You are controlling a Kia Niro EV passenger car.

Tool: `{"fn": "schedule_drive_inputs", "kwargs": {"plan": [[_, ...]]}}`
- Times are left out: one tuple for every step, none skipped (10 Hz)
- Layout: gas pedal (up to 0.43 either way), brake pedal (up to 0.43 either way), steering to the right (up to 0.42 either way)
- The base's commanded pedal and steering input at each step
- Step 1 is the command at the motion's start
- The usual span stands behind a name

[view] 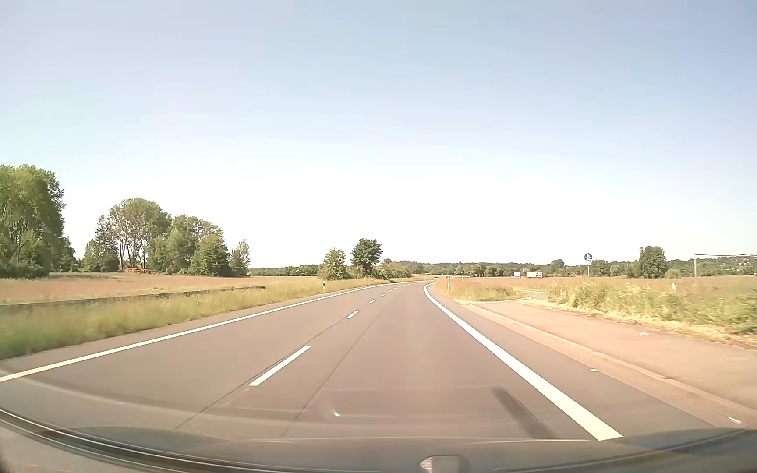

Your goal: Follow the waypoints while adhering to traffic rules and regulations

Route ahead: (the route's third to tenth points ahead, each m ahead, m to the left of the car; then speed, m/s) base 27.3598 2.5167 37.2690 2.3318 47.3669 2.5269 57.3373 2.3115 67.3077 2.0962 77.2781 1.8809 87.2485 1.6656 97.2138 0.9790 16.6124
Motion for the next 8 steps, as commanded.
{"fn": "schedule_drive_inputs", "kwargs": {"plan": [[0.579,0.030,-0.001],[0.591,0.030,-0.001],[0.591,0.030,-0.001],[0.591,0.030,-0.001],[0.591,0.030,-0.001],[0.591,0.030,-0.001],[0.591,0.030,-0.001],[0.591,0.030,-0.001]]}}
